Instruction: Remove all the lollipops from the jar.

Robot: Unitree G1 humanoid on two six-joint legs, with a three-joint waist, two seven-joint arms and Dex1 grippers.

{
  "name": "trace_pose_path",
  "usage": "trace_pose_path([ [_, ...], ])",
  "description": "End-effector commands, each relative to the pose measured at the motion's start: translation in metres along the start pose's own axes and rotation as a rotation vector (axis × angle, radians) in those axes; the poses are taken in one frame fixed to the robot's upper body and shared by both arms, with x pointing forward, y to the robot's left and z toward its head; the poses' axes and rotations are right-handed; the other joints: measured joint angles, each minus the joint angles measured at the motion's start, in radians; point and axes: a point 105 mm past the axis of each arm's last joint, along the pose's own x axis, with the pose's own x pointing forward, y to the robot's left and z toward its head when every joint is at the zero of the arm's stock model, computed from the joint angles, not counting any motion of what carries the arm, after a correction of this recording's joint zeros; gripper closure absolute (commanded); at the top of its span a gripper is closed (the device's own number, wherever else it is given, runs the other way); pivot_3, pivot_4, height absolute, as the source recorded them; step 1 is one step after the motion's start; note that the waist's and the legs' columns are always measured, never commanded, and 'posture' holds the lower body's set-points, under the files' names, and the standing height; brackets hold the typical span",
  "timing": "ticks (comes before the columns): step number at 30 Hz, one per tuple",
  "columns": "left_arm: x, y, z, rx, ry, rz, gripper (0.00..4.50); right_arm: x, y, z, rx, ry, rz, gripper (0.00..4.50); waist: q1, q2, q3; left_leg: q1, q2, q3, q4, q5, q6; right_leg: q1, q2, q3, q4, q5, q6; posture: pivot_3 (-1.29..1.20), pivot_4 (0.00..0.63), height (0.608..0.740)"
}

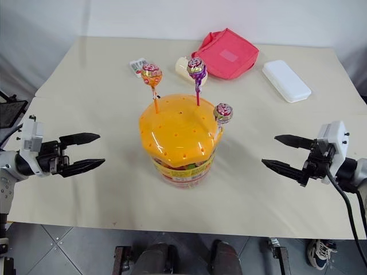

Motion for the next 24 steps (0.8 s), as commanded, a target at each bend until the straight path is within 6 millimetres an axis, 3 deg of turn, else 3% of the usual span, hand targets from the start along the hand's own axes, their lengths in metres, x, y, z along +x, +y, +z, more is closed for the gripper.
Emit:
trace_pose_path([
  [1,-0.003,-0.004,0.012,0.038,-0.021,-0.014,0.0,-0.001,0.003,0.012,-0.045,-0.017,0.017,0.03,0.0,0.0,0.0,0.0,0.0,0.0,0.001,0.0,0.0,0.0,0.0,0.0,0.0,0.0,0.0,0.0,0.15,0.74],
  [8,0.001,0.0,0.022,-0.012,-0.015,0.038,0.0,-0.001,0.003,0.016,-0.06,-0.02,0.027,0.03,0.0,0.0,0.0,0.0,0.001,-0.001,0.005,0.0,0.0,0.0,0.0,0.0,0.003,0.0,0.0,0.0,0.15,0.74],
  [13,0.007,-0.002,0.036,0.133,0.021,0.049,0.0,0.0,0.007,0.024,-0.078,-0.036,0.045,0.03,0.0,0.0,0.0,0.0,0.001,-0.001,0.007,0.0,0.0,0.0,0.0,0.001,0.004,0.0,0.0,0.0,0.15,0.74],
  [19,0.024,-0.001,0.087,0.217,-0.096,-0.032,0.0,-0.001,0.013,0.043,-0.158,-0.124,0.036,0.03,0.003,-0.001,0.0,-0.001,0.0,-0.002,0.01,0.0,0.0,0.0,0.0,0.001,0.007,0.0,0.0,0.0,0.15,0.74],
  [24,0.048,-0.006,0.111,0.285,-0.143,-0.178,0.0,-0.009,0.021,0.052,-0.181,-0.185,0.055,0.03,0.002,-0.001,0.0,-0.001,0.0,-0.002,0.01,0.0,0.0,0.0,0.0,0.0,0.008,0.0,0.0,0.0,0.15,0.74],
])
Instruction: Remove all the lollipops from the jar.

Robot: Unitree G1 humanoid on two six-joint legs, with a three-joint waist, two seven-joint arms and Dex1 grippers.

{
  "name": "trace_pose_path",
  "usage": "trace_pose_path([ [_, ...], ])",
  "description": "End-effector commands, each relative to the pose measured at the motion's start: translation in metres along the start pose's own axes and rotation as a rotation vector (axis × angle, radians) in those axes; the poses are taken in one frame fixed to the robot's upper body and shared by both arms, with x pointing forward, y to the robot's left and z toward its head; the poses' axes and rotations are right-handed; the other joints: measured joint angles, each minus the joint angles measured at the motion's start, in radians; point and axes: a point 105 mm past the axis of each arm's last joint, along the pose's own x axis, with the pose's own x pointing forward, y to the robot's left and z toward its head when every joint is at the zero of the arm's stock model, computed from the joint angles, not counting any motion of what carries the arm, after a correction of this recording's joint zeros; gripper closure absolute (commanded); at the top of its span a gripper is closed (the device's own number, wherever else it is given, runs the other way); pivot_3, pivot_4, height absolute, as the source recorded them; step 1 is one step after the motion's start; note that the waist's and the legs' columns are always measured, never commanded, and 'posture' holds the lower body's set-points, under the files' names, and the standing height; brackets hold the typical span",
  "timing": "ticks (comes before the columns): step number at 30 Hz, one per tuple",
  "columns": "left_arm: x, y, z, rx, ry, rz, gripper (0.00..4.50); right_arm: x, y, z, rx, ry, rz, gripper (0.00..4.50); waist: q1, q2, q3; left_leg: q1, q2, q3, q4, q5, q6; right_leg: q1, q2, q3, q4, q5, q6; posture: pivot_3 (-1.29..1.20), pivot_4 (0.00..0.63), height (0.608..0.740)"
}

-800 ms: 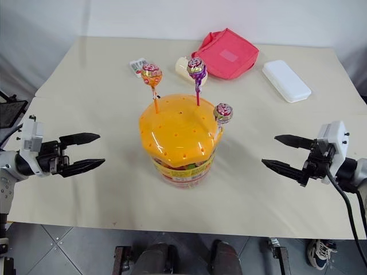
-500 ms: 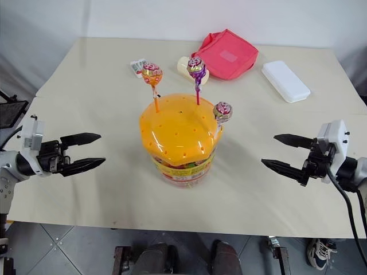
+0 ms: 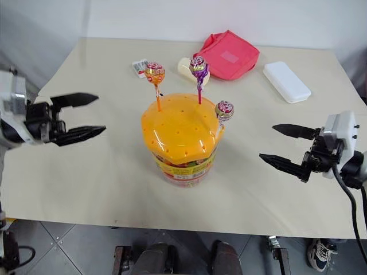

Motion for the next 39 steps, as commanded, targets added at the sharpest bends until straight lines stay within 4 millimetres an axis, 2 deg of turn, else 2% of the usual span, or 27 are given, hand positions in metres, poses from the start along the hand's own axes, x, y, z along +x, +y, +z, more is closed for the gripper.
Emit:
trace_pose_path([
  [1,0.021,-0.004,0.016,0.054,-0.053,-0.125,0.0,-0.007,0.008,0.023,-0.06,-0.087,0.028,0.03,0.002,0.0,0.0,0.0,0.0,0.0,0.0,0.0,0.0,0.0,0.0,0.0,0.0,0.0,0.0,0.0,0.15,0.74],
  [3,0.028,-0.003,0.018,0.061,-0.066,-0.16,0.0,-0.006,0.012,0.028,-0.062,-0.111,0.046,0.03,0.0,0.0,0.0,0.0,0.0,0.0,0.001,0.0,0.0,0.0,0.0,0.0,0.001,0.0,0.0,0.0,0.15,0.74],
  [5,0.05,-0.005,0.029,0.082,-0.164,-0.254,0.0,-0.006,0.017,0.039,-0.068,-0.157,0.054,0.03,0.001,0.0,0.0,0.0,0.0,0.0,0.001,0.0,0.0,0.0,0.0,0.0,0.002,0.0,0.0,0.0,0.15,0.74],
  [8,0.071,-0.007,0.042,0.094,-0.276,-0.371,0.0,-0.007,0.026,0.046,-0.069,-0.184,0.078,0.03,0.006,-0.001,0.0,-0.001,0.0,-0.001,0.005,0.0,0.0,0.0,0.0,0.0,0.004,0.0,0.0,0.0,0.15,0.74],
  [12,0.088,-0.007,0.051,0.107,-0.374,-0.449,0.0,-0.006,0.033,0.051,-0.07,-0.193,0.068,0.03,0.002,-0.002,0.0,-0.002,0.0,-0.001,0.009,-0.001,0.003,0.0,0.0,0.0,0.005,0.0,0.0,0.0,0.15,0.74],
  [16,0.101,-0.014,0.05,0.091,-0.369,-0.544,0.0,-0.007,0.032,0.053,-0.09,-0.19,0.012,0.03,-0.001,-0.002,0.0,-0.002,0.0,-0.001,0.011,-0.002,0.003,0.0,0.0,0.0,0.006,0.0,0.0,0.0,0.15,0.74],
  [19,0.101,-0.018,0.047,0.075,-0.369,-0.59,0.61,-0.01,0.032,0.054,-0.103,-0.185,-0.02,0.0,-0.001,-0.002,0.0,-0.002,0.0,-0.001,0.012,-0.002,0.003,0.0,0.0,0.0,0.007,0.0,0.0,0.0,0.15,0.74],
  [22,0.102,-0.019,0.047,0.077,-0.362,-0.612,1.49,-0.014,0.032,0.054,-0.11,-0.179,-0.054,0.0,0.0,-0.002,0.0,-0.003,0.0,-0.001,0.013,-0.002,0.003,0.0,0.0,0.0,0.008,0.0,0.0,0.0,0.15,0.74],
  [31,0.103,-0.018,0.055,0.081,-0.382,-0.618,4.43,-0.015,0.031,0.05,-0.118,-0.174,-0.085,0.0,0.001,-0.002,0.0,-0.003,0.0,-0.001,0.015,-0.002,0.003,0.0,-0.001,0.0,0.01,0.0,0.0,0.0,0.15,0.74],
  [35,0.103,-0.018,0.062,0.087,-0.398,-0.614,4.47,-0.014,0.028,0.05,-0.126,-0.173,-0.089,0.0,0.002,-0.002,0.0,-0.003,0.0,-0.002,0.015,-0.002,0.003,0.0,-0.001,0.0,0.01,0.0,0.0,0.0,0.15,0.74],
  [39,0.102,-0.016,0.078,0.099,-0.451,-0.595,4.47,-0.013,0.022,0.05,-0.138,-0.171,-0.091,0.0,0.001,-0.002,0.0,-0.003,0.0,-0.002,0.016,-0.002,0.003,0.0,-0.001,0.0,0.01,0.0,0.0,0.0,0.15,0.74],
])
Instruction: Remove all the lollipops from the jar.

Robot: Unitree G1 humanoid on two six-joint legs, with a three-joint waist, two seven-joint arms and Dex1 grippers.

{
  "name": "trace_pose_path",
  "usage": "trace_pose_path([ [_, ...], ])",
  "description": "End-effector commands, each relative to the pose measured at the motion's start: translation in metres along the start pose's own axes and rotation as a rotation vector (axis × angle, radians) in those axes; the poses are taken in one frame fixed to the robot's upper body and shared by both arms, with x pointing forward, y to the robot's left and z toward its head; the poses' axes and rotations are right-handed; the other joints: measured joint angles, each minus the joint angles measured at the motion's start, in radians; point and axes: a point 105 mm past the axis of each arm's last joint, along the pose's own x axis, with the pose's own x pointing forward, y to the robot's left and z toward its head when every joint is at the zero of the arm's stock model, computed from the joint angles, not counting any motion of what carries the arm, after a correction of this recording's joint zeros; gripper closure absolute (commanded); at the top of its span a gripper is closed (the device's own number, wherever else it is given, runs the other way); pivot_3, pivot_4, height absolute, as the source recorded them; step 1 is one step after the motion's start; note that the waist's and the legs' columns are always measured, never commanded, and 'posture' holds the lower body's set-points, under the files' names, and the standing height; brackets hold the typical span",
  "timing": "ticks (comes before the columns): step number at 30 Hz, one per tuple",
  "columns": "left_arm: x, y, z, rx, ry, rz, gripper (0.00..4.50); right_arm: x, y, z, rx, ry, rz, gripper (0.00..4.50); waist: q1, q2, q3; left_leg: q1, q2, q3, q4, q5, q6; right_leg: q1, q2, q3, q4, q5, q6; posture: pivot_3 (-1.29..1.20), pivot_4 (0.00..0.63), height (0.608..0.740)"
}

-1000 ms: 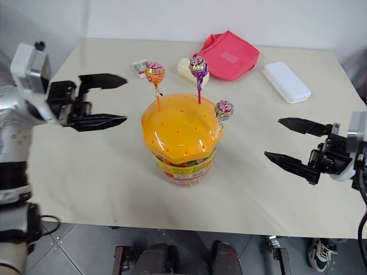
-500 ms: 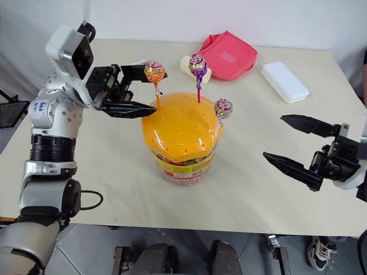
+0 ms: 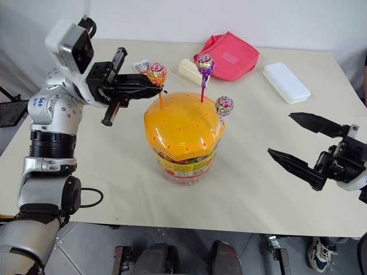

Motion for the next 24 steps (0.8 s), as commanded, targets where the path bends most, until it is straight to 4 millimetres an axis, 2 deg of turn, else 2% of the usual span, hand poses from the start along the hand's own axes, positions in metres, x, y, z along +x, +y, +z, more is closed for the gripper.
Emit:
trace_pose_path([
  [1,0.009,-0.002,0.034,0.099,-0.067,-0.046,4.47,0.002,-0.004,0.005,-0.049,-0.006,0.006,0.0,-0.001,0.0,0.0,0.0,0.0,0.0,0.0,0.0,0.0,0.0,0.0,0.0,0.0,0.0,0.0,0.0,0.15,0.74],
  [6,0.011,0.009,0.062,0.163,-0.127,0.057,4.47,0.006,-0.007,0.004,-0.052,-0.017,0.019,0.0,-0.003,0.0,0.0,0.0,0.0,0.0,0.0,0.0,0.0,0.0,0.0,0.0,0.0,0.0,0.0,0.0,0.15,0.74],
  [11,-0.009,0.035,0.072,0.19,-0.024,0.356,4.47,0.011,-0.007,0.006,-0.045,-0.048,0.066,0.0,-0.005,0.0,0.0,0.0,0.0,0.0,0.0,0.0,0.0,0.0,0.0,0.0,0.001,0.0,0.0,0.0,0.15,0.74],
  [12,-0.02,0.041,0.069,0.164,0.033,0.452,4.47,0.012,-0.005,0.007,-0.042,-0.061,0.094,0.0,-0.005,0.0,0.0,0.0,0.0,0.0,0.0,0.0,0.0,0.0,0.0,0.0,0.001,0.0,0.0,0.0,0.15,0.74],
  [15,-0.069,0.058,0.053,0.041,0.202,0.822,4.47,0.014,-0.005,0.005,-0.029,-0.06,0.148,0.0,-0.007,0.0,0.0,0.001,0.0,0.0,0.0,0.0,0.0,0.0,0.0,0.0,0.001,0.0,0.0,0.0,0.15,0.74],
  [18,-0.098,0.057,0.04,-0.019,0.333,1.016,4.47,0.016,-0.009,0.002,-0.028,-0.055,0.149,0.0,-0.006,0.0,0.0,0.001,0.0,0.0,0.0,0.0,0.0,0.0,0.0,0.001,0.002,0.0,0.0,0.0,0.15,0.74],
  [21,-0.138,0.041,0.015,-0.108,0.56,1.217,4.47,0.021,-0.014,-0.001,-0.024,-0.051,0.151,0.0,-0.005,0.0,0.0,0.001,0.0,0.0,0.0,0.0,0.0,0.0,-0.001,0.001,0.002,0.0,0.0,0.0,0.15,0.74],
  [23,-0.184,0.014,-0.015,-0.235,0.779,1.404,4.47,0.024,-0.015,-0.005,-0.013,-0.05,0.164,0.0,-0.007,0.0,0.0,0.001,0.0,-0.001,0.0,0.0,0.0,0.0,-0.001,0.001,0.002,0.0,0.0,0.0,0.15,0.74],
  [24,-0.198,0.002,-0.023,-0.279,0.857,1.462,4.47,0.026,-0.015,-0.006,-0.009,-0.05,0.168,0.0,-0.007,0.0,0.0,0.002,0.0,0.0,-0.001,0.0,0.0,0.0,-0.001,0.002,0.002,0.0,0.0,0.0,0.15,0.74],
])
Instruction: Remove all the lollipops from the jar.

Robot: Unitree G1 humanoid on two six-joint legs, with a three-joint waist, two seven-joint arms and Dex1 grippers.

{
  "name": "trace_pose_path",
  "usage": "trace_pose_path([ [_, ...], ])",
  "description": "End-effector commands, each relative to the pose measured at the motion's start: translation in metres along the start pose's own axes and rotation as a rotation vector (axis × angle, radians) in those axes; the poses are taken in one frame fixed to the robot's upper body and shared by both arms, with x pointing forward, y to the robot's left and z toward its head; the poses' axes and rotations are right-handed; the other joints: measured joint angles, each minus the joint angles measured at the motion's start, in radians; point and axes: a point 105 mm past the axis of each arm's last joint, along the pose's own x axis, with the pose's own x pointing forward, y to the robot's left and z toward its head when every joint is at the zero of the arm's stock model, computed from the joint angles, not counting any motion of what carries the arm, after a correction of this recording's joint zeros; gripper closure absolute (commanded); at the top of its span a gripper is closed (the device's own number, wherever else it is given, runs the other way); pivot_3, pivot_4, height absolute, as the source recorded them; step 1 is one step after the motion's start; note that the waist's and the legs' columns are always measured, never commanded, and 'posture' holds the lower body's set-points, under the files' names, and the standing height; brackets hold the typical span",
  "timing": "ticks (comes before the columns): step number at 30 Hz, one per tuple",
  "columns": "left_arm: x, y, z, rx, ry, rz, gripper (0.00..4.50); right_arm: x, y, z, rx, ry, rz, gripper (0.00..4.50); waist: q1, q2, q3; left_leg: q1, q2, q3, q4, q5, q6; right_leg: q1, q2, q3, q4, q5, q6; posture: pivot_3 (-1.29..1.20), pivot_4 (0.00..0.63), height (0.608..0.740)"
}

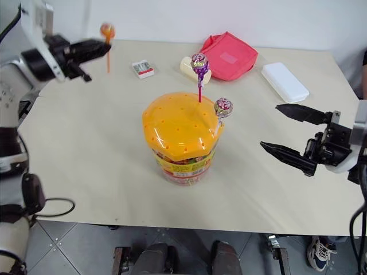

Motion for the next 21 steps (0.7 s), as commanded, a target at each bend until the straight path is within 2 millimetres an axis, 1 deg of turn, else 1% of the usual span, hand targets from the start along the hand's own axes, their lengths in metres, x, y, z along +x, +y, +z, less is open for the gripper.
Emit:
trace_pose_path([
  [1,-0.027,0.031,-0.052,-0.015,0.295,0.251,4.47,0.001,-0.002,0.002,-0.028,-0.006,0.015,0.0,0.0,0.0,0.0,0.0,0.0,0.0,-0.001,0.0,0.0,0.0,0.0,0.0,0.0,0.0,0.0,0.0,0.15,0.74],
  [2,-0.034,0.034,-0.067,-0.041,0.38,0.288,4.47,0.003,-0.003,0.001,-0.024,-0.008,0.022,0.0,0.0,0.0,0.0,0.0,0.0,0.0,-0.001,0.0,0.0,0.0,0.0,0.0,0.0,0.0,0.0,0.0,0.15,0.74],
  [4,-0.046,0.037,-0.091,-0.076,0.514,0.336,4.47,0.006,-0.005,0.0,-0.019,-0.011,0.034,0.0,0.003,-0.001,0.001,0.0,0.0,0.001,0.0,0.0,0.0,-0.001,0.0,0.0,0.0,0.0,0.0,0.0,0.15,0.74],
  [6,-0.055,0.039,-0.107,-0.105,0.607,0.374,4.47,0.008,-0.006,-0.002,-0.018,-0.013,0.044,0.0,0.009,-0.003,0.0,0.0,0.0,0.001,0.0,0.0,0.0,-0.001,0.0,0.001,0.001,0.0,0.0,0.0,0.15,0.74],
  [9,-0.063,0.042,-0.122,-0.096,0.687,0.409,4.47,0.012,-0.008,-0.003,-0.017,-0.018,0.054,0.0,0.012,-0.004,0.0,-0.001,0.0,0.0,0.001,0.0,0.0,0.0,0.0,0.001,0.001,0.0,0.0,0.0,0.15,0.74],
  [12,-0.066,0.041,-0.127,-0.143,0.721,0.414,4.47,0.014,-0.01,-0.003,-0.017,-0.02,0.058,0.0,0.011,-0.004,0.0,-0.001,0.0,0.001,0.0,0.0,0.0,-0.001,0.0,0.001,0.001,0.0,-0.001,0.0,0.15,0.74],
  [14,-0.067,0.04,-0.123,-0.151,0.716,0.408,4.0,0.014,-0.011,-0.002,-0.019,-0.021,0.056,0.0,0.009,-0.004,0.0,-0.001,0.0,0.001,0.0,0.0,0.0,-0.001,0.0,0.001,0.001,0.0,-0.001,0.0,0.15,0.74],
  [15,-0.068,0.039,-0.121,-0.144,0.718,0.405,3.88,0.014,-0.011,-0.002,-0.02,-0.021,0.056,0.0,0.007,-0.004,0.0,-0.001,0.0,0.001,0.0,0.0,0.0,-0.001,0.0,0.001,0.001,0.0,-0.001,0.0,0.15,0.74],
  [17,-0.068,0.038,-0.118,-0.13,0.722,0.4,3.3,0.013,-0.01,-0.003,-0.02,-0.018,0.057,0.0,0.004,-0.004,0.0,-0.001,0.0,0.001,0.0,0.0,-0.001,-0.001,0.0,0.001,0.001,0.0,-0.001,0.0,0.15,0.74],
  [21,-0.068,0.033,-0.105,-0.1,0.706,0.375,2.11,0.011,-0.009,-0.002,-0.023,-0.009,0.053,0.0,0.004,-0.004,0.0,-0.001,0.0,0.001,0.0,0.0,-0.001,-0.002,0.0,0.001,0.003,0.0,-0.001,0.0,0.15,0.74],
])
